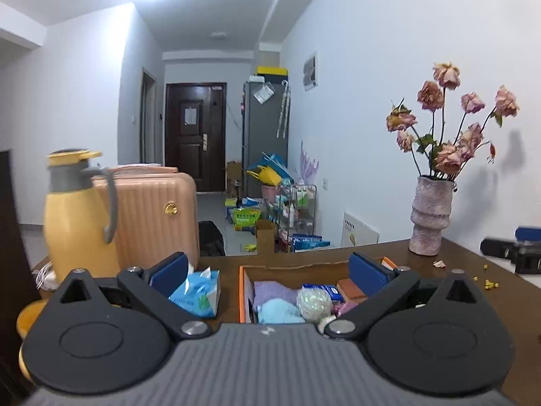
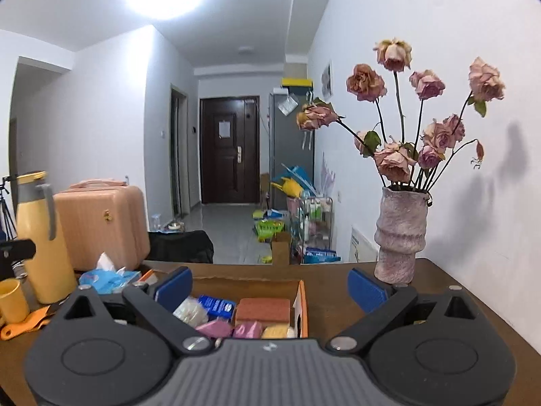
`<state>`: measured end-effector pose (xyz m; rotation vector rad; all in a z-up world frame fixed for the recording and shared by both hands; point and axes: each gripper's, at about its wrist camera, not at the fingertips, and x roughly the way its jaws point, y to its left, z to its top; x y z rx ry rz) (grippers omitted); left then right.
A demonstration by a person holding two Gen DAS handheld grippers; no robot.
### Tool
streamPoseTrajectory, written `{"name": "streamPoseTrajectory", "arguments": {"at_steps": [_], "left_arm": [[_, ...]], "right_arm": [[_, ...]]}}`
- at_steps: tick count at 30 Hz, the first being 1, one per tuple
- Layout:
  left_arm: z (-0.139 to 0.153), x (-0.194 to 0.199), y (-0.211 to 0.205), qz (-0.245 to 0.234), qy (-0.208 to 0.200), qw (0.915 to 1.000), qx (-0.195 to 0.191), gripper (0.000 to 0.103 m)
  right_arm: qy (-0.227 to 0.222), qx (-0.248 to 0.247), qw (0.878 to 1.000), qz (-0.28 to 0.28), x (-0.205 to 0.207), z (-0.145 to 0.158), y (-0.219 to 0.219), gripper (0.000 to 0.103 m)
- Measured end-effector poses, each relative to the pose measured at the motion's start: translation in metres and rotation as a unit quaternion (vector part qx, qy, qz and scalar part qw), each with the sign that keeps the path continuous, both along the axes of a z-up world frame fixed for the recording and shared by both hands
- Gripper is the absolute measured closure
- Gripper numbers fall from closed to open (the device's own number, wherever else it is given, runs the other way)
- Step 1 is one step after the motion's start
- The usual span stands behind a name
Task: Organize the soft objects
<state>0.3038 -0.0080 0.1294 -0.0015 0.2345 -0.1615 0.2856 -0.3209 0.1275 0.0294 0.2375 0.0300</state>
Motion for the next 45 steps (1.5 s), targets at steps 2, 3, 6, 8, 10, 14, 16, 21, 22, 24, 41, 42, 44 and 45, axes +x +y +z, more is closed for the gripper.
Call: {"name": "streamPoseTrajectory", "arguments": {"at_steps": [2,3,6,8,10,14,16,21,22,24,41,42,44,45], "left_arm": [[-0.011,-0.029,0.004,-0.004,-0.006,0.9999,-0.012,0.0],[-0.018,-0.044,0.005,-0.005,-0.006,0.9999,-0.014,0.0],[-0.035,-0.09,0.012,-0.007,-0.014,0.9998,-0.015,0.0],[-0.048,-0.123,0.016,-0.009,-0.029,0.9995,-0.006,0.0],[-0.061,-0.151,0.021,0.004,-0.025,0.9997,0.002,0.0],[-0.081,-0.207,0.034,0.007,-0.009,0.9999,-0.005,0.0],[-0.085,-0.235,0.038,0.024,-0.006,0.9997,-0.003,0.0],[-0.085,-0.267,0.033,0.02,-0.015,0.9994,0.023,0.0],[-0.085,-0.268,0.033,0.018,-0.015,0.9995,0.019,0.0],[-0.084,-0.265,0.034,0.013,0.002,0.9999,0.003,0.0],[-0.084,-0.269,0.025,-0.001,-0.003,0.9999,0.01,0.0],[-0.084,-0.268,0.025,0.0,-0.002,1.0,0.009,0.0],[-0.085,-0.268,0.024,0.002,-0.002,0.9999,0.01,0.0],[-0.085,-0.268,0.024,0.003,-0.002,0.9999,0.012,0.0]], "right_arm": [[-0.003,-0.003,1.0,0.008,-0.023,-0.014,0.003,0.004],[-0.001,-0.009,1.0,0.012,-0.038,-0.022,0.006,0.004],[0.0,-0.014,1.0,0.017,-0.081,-0.039,0.011,0.004],[-0.002,-0.007,1.0,0.024,-0.114,-0.047,0.014,0.004],[0.002,-0.002,0.999,0.041,-0.148,-0.056,0.017,0.003],[0.024,0.009,0.998,0.056,-0.209,-0.071,0.027,0.002],[0.023,0.012,0.999,0.047,-0.241,-0.081,0.033,0.001],[0.006,0.024,0.998,0.058,-0.294,-0.101,0.051,0.0],[0.006,0.016,0.998,0.067,-0.295,-0.101,0.054,0.0],[-0.005,0.005,0.998,0.056,-0.296,-0.099,0.058,0.0],[-0.006,0.038,0.998,0.047,-0.294,-0.103,0.048,0.0],[-0.006,0.036,0.998,0.046,-0.294,-0.103,0.048,0.0],[-0.007,0.032,0.999,0.042,-0.294,-0.105,0.05,0.0],[-0.008,0.03,0.999,0.042,-0.294,-0.105,0.052,0.0]]}}
